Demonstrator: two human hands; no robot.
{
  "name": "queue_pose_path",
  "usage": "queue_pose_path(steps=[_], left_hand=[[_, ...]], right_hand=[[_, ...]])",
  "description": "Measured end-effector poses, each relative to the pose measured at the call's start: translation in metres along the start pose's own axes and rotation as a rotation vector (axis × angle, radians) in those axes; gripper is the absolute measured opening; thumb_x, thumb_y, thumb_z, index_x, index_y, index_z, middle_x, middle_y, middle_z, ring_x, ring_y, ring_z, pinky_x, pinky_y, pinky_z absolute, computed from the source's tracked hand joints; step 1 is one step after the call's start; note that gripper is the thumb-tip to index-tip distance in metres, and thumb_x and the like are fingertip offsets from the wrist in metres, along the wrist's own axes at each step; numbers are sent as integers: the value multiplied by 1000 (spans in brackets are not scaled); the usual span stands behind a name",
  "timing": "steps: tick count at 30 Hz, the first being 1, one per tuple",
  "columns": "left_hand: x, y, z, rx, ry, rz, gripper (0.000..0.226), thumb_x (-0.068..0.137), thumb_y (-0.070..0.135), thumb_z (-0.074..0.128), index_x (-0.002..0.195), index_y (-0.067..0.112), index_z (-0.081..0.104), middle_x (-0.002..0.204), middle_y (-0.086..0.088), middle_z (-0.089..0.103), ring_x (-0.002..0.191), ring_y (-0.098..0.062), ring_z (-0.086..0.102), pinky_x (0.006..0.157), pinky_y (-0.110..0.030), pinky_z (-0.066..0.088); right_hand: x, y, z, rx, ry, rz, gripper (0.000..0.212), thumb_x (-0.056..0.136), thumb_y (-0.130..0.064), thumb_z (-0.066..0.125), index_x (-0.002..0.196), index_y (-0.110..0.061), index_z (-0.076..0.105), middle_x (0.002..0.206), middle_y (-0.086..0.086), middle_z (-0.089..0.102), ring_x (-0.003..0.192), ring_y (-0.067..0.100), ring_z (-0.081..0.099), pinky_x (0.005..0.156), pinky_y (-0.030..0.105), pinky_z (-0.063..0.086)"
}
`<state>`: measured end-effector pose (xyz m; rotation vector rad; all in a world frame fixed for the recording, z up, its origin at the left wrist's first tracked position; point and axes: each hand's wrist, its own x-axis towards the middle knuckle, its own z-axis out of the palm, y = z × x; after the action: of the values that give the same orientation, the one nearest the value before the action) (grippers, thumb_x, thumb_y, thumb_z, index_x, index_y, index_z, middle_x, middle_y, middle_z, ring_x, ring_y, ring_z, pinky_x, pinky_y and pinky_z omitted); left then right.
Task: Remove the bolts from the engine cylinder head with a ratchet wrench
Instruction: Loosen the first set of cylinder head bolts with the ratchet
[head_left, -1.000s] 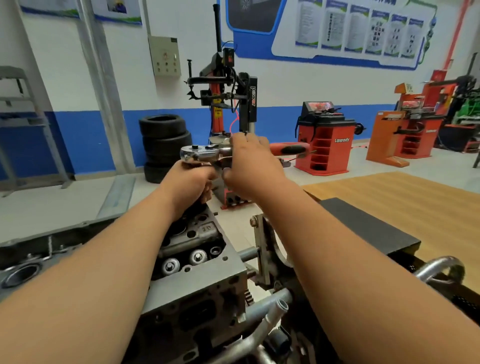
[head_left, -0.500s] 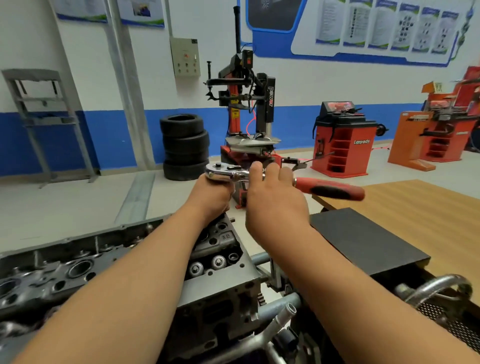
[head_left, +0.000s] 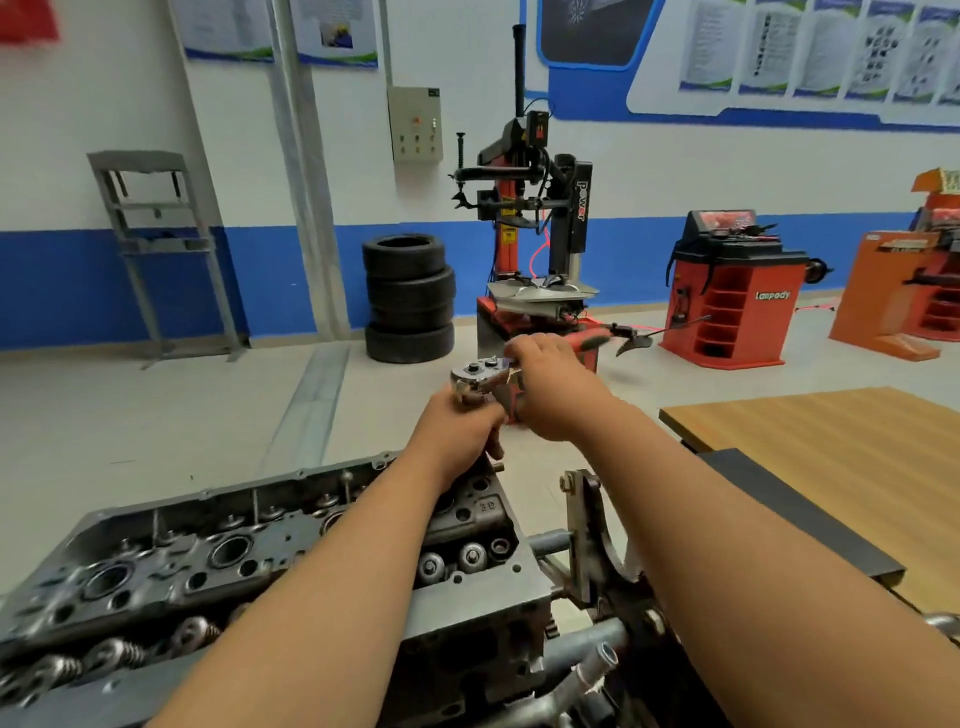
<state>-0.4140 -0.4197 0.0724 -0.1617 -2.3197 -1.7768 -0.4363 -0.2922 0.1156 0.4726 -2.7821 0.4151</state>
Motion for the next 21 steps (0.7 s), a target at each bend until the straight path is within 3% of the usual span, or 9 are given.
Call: queue_pose_path(steps=[3,5,8,10,11,13,15,18,21], left_hand=[[9,-3,-1,19,57,-59,24,80,4,52,57,12,51,44,-2,47,42,-24,50,44,-24,40],[12,-2,1,13,79,-81,23,80,3,50,59,12,49,41,0,45,42,-23,45,47,-26,38],[9,1,5,62,110,-75,26,81,5,53,57,13,57,37,1,45,47,-22,44,53,-28,37],[8,2,9,131,129,-32,19,85,6,51,67,2,56,54,-11,54,55,-30,50,55,-33,37],[9,3,10,241,111,-6,21,90,8,48,72,4,58,69,-15,61,68,-34,56,59,-33,35],[9,5,8,434,104,116,22,98,14,39,92,13,61,99,-9,67,98,-30,59,67,-22,31],[7,7,5,511,53,176,24,100,16,35,105,15,59,115,-7,66,107,-26,57,74,-23,33],[1,6,4,233,97,65,17,93,9,48,91,11,64,95,-18,69,92,-36,63,71,-29,42],[-2,5,1,53,70,6,21,83,4,55,68,17,60,51,-3,59,53,-21,57,50,-22,43]], right_hand=[[32,-15,5,-47,-118,-85,65,80,-6,64,137,-17,36,142,6,32,135,24,23,107,46,34],[30,-19,4,-129,-96,-87,58,82,-9,63,133,-16,38,140,6,36,133,25,26,105,46,35],[-12,-18,-9,-378,-4,79,51,86,-16,54,133,-15,34,136,8,41,128,29,33,105,48,28],[-53,-24,-13,-474,67,140,54,86,-17,46,137,-12,28,133,10,43,125,32,37,108,53,16],[-74,-32,-13,-476,105,113,57,86,-18,43,139,-10,24,131,11,43,122,33,40,108,54,16],[-106,-47,-7,-501,120,-12,68,85,-24,41,144,-5,13,130,19,39,116,35,42,102,51,24],[-114,-50,-1,-552,102,-71,78,84,-29,44,146,-3,4,134,21,32,118,37,38,102,52,23],[-87,-29,-3,-523,132,0,76,84,-24,47,147,-10,7,137,12,37,124,33,36,109,56,10],[-32,-2,0,-383,122,47,64,82,-13,47,141,-22,22,138,4,39,131,28,30,109,60,2]])
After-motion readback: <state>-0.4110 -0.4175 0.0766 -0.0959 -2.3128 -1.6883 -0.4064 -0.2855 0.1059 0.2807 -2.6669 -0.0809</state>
